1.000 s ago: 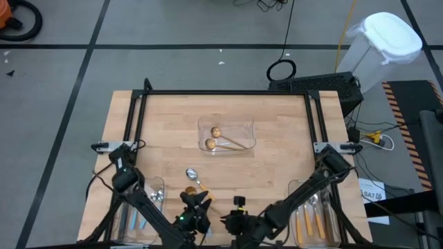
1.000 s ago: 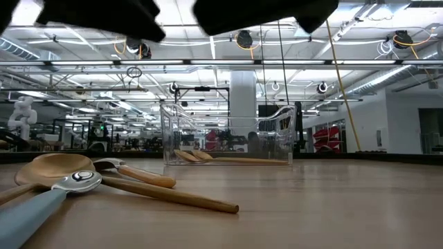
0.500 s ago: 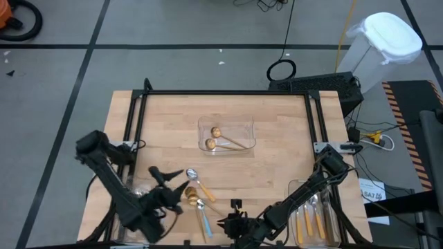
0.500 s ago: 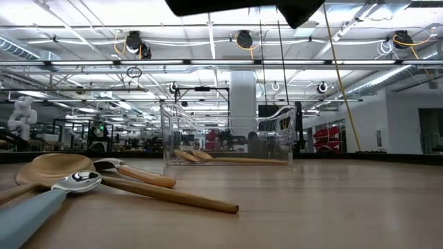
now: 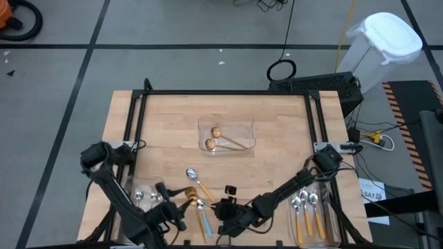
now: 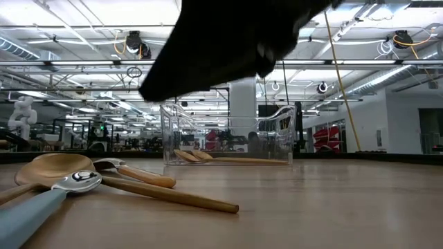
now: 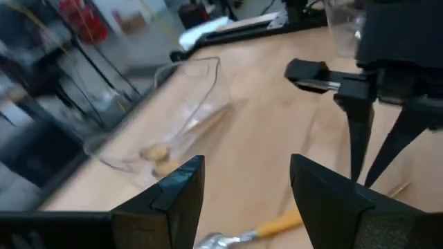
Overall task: Sort silverware by color (type)
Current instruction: Put the gold spoon into the top transparent bin
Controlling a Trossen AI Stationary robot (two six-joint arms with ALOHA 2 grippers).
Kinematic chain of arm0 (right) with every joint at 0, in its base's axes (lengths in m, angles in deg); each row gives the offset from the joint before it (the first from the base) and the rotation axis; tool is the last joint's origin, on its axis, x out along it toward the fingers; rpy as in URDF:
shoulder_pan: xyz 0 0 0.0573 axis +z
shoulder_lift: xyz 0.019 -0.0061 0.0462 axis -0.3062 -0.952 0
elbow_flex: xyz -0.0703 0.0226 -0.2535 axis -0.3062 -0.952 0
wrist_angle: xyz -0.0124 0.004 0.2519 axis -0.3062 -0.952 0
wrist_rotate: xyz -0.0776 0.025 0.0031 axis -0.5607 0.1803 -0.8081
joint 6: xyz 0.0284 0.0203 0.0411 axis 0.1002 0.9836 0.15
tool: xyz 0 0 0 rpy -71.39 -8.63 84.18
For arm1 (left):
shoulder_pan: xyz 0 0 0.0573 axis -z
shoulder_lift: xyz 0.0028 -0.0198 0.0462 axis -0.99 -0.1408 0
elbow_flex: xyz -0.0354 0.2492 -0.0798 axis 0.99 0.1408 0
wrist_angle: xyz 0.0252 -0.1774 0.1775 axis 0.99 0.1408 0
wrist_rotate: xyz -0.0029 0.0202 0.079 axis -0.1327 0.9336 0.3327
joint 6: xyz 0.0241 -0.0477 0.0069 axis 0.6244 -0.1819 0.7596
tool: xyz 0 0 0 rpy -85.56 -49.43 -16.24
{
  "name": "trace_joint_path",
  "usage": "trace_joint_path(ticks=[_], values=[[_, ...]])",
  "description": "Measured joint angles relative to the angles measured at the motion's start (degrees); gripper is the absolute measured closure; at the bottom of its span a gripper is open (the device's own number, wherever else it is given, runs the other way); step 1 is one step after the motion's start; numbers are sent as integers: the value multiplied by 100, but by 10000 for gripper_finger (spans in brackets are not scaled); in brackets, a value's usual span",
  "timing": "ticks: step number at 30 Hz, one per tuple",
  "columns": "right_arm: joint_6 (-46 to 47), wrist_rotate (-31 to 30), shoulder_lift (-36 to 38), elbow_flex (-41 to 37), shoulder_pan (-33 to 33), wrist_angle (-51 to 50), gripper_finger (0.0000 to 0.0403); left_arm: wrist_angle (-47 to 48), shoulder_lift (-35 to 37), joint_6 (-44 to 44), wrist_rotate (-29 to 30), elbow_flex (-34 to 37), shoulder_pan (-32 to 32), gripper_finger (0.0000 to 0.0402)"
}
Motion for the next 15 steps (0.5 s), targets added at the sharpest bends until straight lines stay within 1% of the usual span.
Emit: trace_joint_path(ticks=[2, 4, 7, 10, 12, 15], values=[[45, -55, -96, -2, -19, 3, 373, 93, -161, 110, 137, 2, 54, 190], [63, -184, -182, -2, -16, 32, 372, 358, -178, -57, 306, 2, 176, 190], [196, -177, -312, 0, -10, 42, 364, 866, -156, -554, 573, -3, 396, 190], [478, -161, -431, 0, -14, 8, 346, 1395, -162, -1219, 748, -2, 672, 190], [559, -142, -480, 0, -15, 6, 332, 1456, -158, -1395, 767, -2, 820, 190], [639, -23, -504, -2, -8, 12, 314, 1434, -160, -1415, 769, -2, 973, 190]])
